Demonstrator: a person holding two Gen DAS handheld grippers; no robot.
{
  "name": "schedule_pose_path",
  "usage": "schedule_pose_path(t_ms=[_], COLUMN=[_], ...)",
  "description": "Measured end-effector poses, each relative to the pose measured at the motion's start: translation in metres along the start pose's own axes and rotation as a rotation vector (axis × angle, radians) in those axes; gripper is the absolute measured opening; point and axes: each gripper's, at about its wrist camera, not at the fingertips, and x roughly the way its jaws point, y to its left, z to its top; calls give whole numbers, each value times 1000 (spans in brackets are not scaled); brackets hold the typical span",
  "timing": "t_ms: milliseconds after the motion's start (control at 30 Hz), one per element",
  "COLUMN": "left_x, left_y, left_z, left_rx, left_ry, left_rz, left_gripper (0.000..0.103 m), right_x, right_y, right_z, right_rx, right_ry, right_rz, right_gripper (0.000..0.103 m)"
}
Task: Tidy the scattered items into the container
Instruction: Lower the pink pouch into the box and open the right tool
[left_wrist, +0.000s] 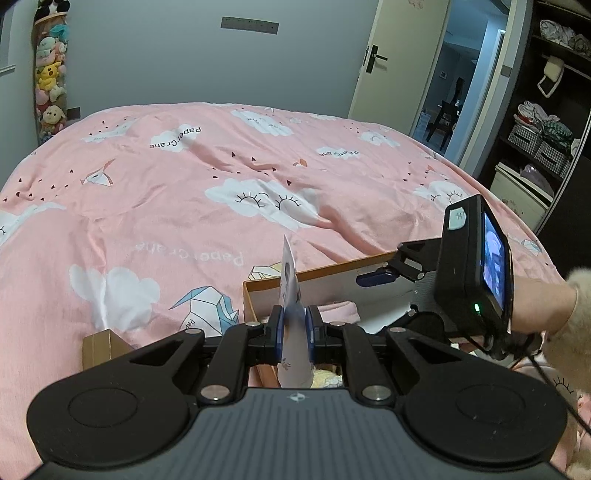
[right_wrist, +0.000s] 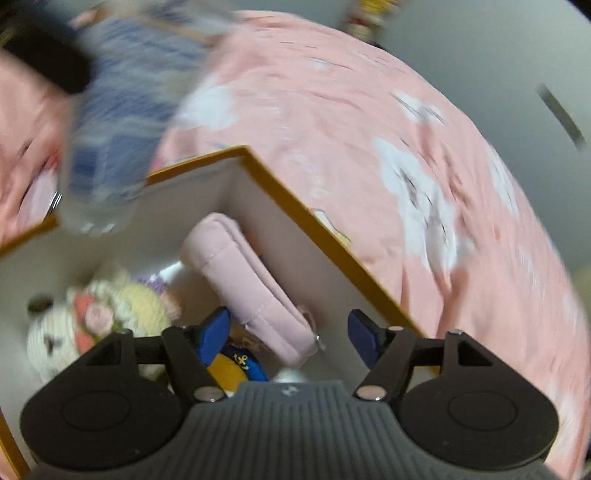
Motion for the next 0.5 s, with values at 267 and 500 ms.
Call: schedule_pose_path(t_ms=[267,500], left_x=[3,-2], left_y=[3,5], left_z=[-1,0], left_rx=[-17,-26], left_ry=[16,6], left_rz=[1,-4], left_gripper=[14,14], right_x=[16,16], right_y=[-24,-19], right_z=[-2,17], right_rx=[295,308], right_ry=[-15,-52], right_rz=[111,131], right_gripper=[57,52])
